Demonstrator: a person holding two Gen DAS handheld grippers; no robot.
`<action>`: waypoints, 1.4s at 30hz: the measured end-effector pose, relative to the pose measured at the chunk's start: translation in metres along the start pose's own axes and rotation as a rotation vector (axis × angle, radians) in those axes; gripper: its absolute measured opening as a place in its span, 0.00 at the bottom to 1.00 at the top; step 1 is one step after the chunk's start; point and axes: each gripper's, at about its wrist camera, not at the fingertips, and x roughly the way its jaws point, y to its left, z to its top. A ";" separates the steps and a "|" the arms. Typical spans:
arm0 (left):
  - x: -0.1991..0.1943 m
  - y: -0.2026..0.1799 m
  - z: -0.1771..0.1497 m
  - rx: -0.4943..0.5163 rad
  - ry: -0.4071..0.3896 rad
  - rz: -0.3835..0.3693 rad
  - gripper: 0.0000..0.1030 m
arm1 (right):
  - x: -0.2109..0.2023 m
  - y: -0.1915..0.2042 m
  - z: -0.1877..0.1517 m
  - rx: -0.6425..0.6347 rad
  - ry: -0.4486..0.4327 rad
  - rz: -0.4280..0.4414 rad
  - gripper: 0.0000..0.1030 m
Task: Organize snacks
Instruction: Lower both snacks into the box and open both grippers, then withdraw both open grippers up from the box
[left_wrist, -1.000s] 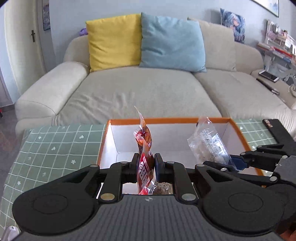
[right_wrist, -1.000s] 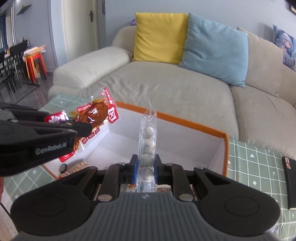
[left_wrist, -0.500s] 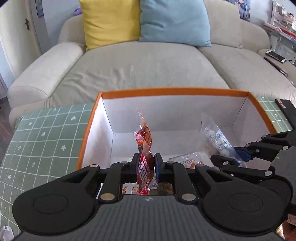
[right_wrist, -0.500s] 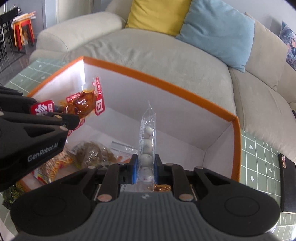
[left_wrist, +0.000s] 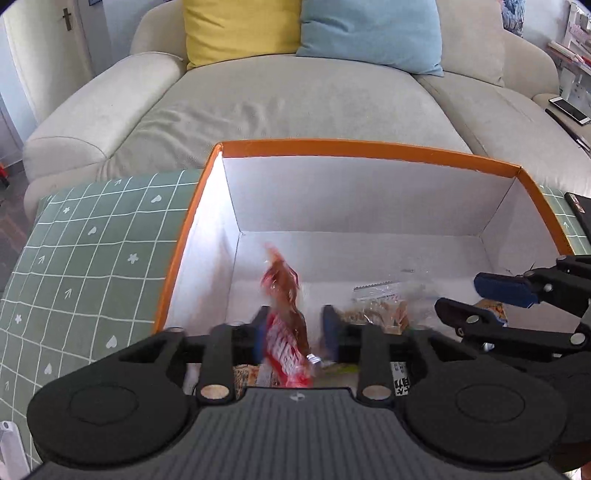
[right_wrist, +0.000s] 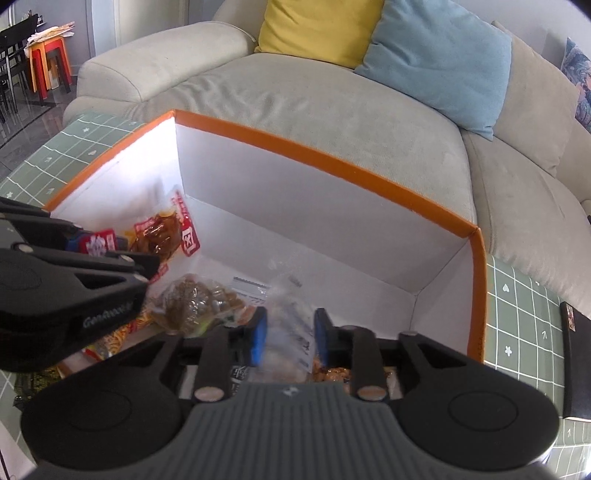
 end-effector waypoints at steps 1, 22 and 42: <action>-0.003 0.000 -0.001 -0.007 -0.006 0.003 0.54 | -0.001 -0.001 0.000 0.006 0.000 0.003 0.30; -0.112 -0.003 -0.022 -0.019 -0.314 0.071 0.84 | -0.097 -0.004 -0.031 0.088 -0.182 -0.016 0.83; -0.153 -0.024 -0.117 0.112 -0.468 0.062 0.87 | -0.175 0.015 -0.149 0.189 -0.407 -0.046 0.87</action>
